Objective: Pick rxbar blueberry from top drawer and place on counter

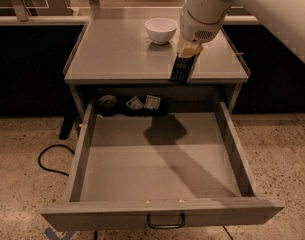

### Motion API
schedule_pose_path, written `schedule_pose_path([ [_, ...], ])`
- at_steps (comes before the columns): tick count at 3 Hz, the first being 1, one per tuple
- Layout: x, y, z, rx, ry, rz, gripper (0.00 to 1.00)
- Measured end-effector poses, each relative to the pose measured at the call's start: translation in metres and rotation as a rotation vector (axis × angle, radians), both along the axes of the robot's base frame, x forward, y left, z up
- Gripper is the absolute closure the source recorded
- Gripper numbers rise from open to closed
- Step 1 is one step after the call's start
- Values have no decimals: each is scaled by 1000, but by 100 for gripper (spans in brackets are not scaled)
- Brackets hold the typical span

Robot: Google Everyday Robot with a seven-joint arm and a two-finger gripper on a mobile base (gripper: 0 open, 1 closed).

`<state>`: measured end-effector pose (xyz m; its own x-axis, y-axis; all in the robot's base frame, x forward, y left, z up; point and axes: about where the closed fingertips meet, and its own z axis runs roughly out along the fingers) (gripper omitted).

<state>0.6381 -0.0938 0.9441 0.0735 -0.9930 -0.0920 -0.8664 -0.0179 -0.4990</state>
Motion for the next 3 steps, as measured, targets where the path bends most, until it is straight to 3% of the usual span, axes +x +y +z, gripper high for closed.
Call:
schedule_pose_path([
  [1,30,-9,13,-27,-33,-5,100],
  [2,91,-13,-28,-184,55,50,100],
  [3,126,-6,-63,-262,123,81,100],
])
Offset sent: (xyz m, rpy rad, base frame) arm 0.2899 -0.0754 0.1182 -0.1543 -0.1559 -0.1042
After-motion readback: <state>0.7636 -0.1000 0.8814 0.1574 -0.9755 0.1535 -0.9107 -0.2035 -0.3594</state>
